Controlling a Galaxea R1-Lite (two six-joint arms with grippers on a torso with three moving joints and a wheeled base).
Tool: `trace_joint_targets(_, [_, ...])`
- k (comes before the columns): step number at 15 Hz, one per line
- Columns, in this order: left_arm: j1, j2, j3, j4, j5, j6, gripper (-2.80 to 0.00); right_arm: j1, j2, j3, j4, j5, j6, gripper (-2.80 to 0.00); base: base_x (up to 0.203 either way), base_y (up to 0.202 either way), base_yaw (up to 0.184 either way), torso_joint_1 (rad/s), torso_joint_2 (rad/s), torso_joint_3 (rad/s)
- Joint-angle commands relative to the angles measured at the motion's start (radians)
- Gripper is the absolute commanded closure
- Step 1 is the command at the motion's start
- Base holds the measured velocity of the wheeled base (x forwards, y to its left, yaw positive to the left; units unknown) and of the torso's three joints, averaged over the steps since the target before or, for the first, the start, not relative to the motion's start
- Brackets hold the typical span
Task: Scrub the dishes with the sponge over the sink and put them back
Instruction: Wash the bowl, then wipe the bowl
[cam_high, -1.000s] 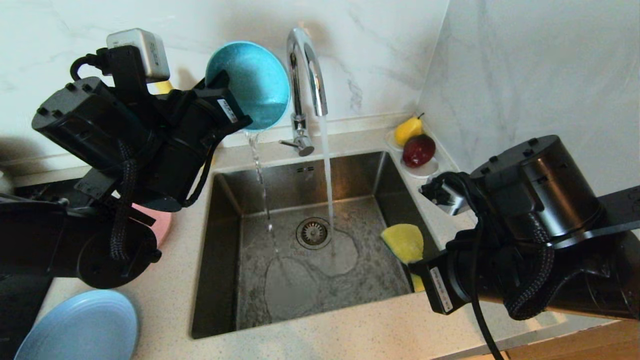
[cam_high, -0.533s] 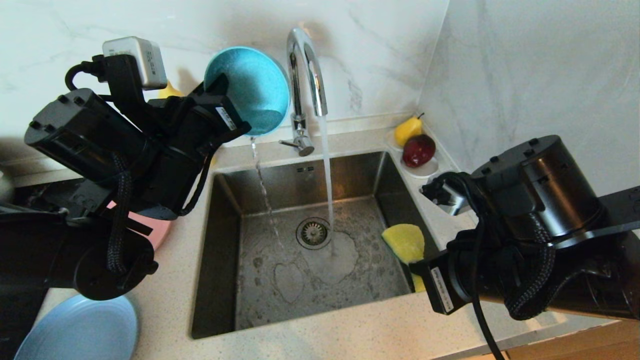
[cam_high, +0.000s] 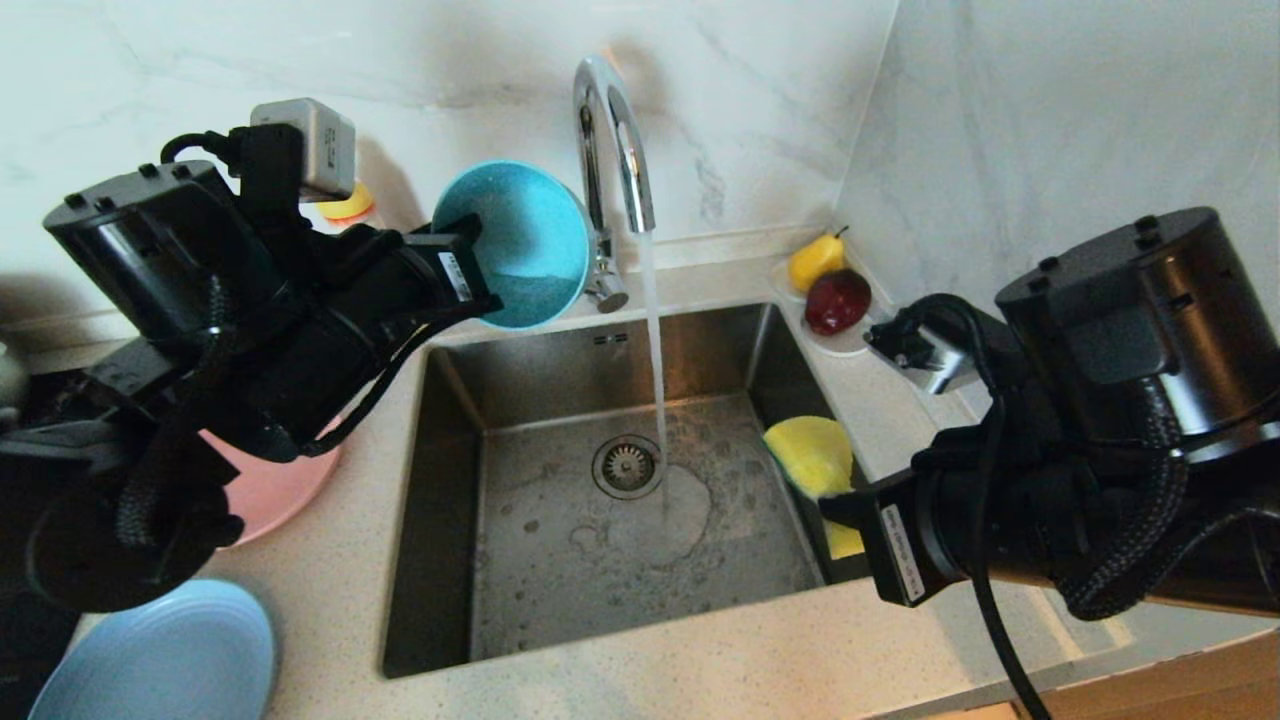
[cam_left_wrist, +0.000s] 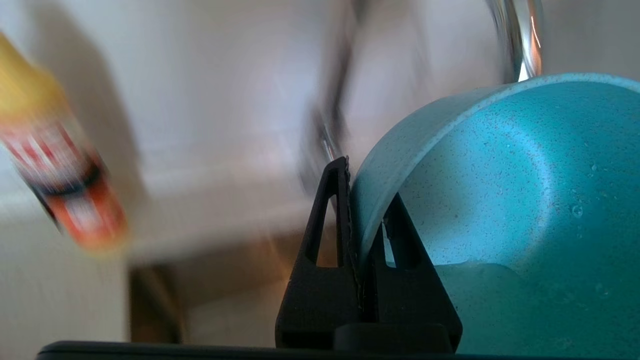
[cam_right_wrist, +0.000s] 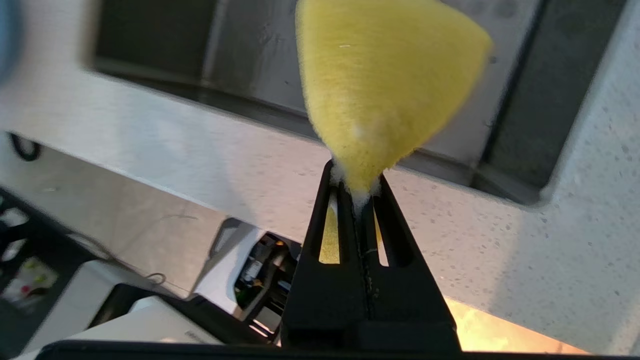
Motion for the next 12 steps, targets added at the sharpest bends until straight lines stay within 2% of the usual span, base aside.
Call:
trace_joint_targets(1, [0.0, -0.152, -0.045, 0.453, -0.051, -0.054, 0.0, 0.016, -0.032, -0.04, 0.005, 0.022, 0.003, 0.0, 0.0, 0.0, 0.0, 0.0, 0.0, 0.0])
trace_joint_targets(2, [0.0, -0.194, -0.075, 0.59, -0.072, -0.094, 0.0, 0.026, -0.037, -0.054, 0.009, 0.04, 0.004, 0.0, 0.0, 0.0, 0.0, 0.0, 0.0, 0.0])
trace_joint_targets(3, [-0.001, -0.216, -0.086, 0.645, -0.081, -0.123, 0.0, 0.042, -0.04, -0.066, 0.012, 0.052, 0.005, 0.0, 0.0, 0.0, 0.0, 0.0, 0.0, 0.0])
trace_joint_targets(5, [-0.038, -0.212, -0.056, 0.647, -0.065, -0.125, 0.0, 0.068, -0.042, -0.087, 0.014, 0.068, 0.005, 0.0, 0.0, 0.0, 0.0, 0.0, 0.0, 0.0])
trace_joint_targets(8, [-0.135, -0.21, 0.019, 0.641, 0.0, -0.119, 0.0, 0.094, -0.053, -0.127, 0.018, 0.096, 0.005, 0.0, 0.0, 0.0, 0.0, 0.0, 0.0, 0.0])
trace_joint_targets(10, [-0.174, -0.191, 0.062, 0.593, 0.028, -0.118, 0.0, 0.101, -0.053, -0.13, 0.018, 0.104, 0.005, 0.0, 0.0, 0.0, 0.0, 0.0, 0.0, 0.0])
trace_joint_targets(12, [-0.218, -0.155, 0.089, 0.528, 0.088, -0.116, 0.0, 0.119, -0.054, -0.133, 0.019, 0.105, 0.006, 0.0, 0.0, 0.0, 0.0, 0.0, 0.0, 0.0])
